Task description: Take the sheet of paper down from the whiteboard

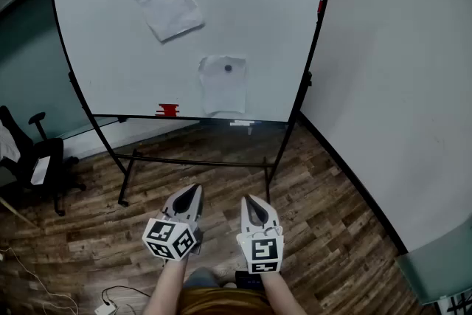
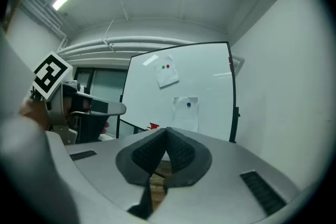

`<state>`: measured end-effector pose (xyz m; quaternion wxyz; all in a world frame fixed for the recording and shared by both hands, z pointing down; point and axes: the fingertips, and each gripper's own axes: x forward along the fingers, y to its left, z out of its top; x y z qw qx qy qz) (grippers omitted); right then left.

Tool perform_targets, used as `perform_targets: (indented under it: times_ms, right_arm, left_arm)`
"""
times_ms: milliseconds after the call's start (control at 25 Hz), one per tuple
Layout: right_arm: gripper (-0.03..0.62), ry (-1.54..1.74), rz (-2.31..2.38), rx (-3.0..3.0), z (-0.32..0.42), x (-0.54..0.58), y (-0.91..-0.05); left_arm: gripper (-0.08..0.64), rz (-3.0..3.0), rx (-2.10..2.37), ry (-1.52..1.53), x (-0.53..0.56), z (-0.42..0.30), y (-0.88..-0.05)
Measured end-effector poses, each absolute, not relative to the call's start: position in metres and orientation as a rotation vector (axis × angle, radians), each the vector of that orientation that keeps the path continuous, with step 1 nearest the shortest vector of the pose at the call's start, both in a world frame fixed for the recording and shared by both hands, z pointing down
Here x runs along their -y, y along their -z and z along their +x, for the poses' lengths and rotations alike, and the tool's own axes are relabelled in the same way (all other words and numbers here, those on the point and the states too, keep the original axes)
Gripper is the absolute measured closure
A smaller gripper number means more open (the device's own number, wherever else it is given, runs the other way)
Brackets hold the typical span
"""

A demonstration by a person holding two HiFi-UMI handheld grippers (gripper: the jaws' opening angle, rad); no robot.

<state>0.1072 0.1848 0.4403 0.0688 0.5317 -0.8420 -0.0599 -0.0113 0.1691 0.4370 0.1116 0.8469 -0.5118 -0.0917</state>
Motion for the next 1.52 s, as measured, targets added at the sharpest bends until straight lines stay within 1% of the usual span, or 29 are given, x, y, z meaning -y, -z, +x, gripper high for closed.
perform_targets:
  times_ms: [560, 600, 640, 680, 760, 960, 1280, 1520]
  right_arm:
    - [0.580, 0.140, 1.540, 2.629, 0.083, -0.210, -0.444]
    - [0.580, 0.141, 1.548, 2.631, 0.082, -0.211, -0.442]
    - [0.578, 0.150, 1.557, 2.626, 0.082, -0.211, -0.441]
    - [0.548, 0.162, 1.560, 2.620, 0.081, -0.212, -0.440]
    - [0.482, 0.184, 1.551, 2.612, 0.077, -0.213, -0.439]
    - [0.476, 0.208, 1.575, 2.598, 0.078, -0.206, -0.436]
    - [0.476, 0.205, 1.605, 2.565, 0.084, -0.138, -0.440]
    - [0.476, 0.257, 1.610, 2.542, 0.074, -0.037, -0.441]
  left_arm:
    - [0.534, 2.462, 1.631, 0.252, -0.195, -0.033, -0.438]
    - [0.516, 2.465, 1.620, 0.261, -0.197, -0.033, -0.437]
    - [0.473, 2.467, 1.605, 0.275, -0.198, -0.033, -0.435]
    - [0.440, 2.468, 1.594, 0.289, -0.199, -0.033, -0.434]
    - [0.433, 2.469, 1.594, 0.303, -0.200, -0.036, -0.431]
    - [0.432, 2.470, 1.632, 0.250, -0.193, -0.039, -0.432]
    - [0.432, 2.422, 1.675, 0.300, -0.141, -0.059, -0.437]
    - [0.431, 2.411, 1.651, 0.356, -0.038, -0.070, -0.443]
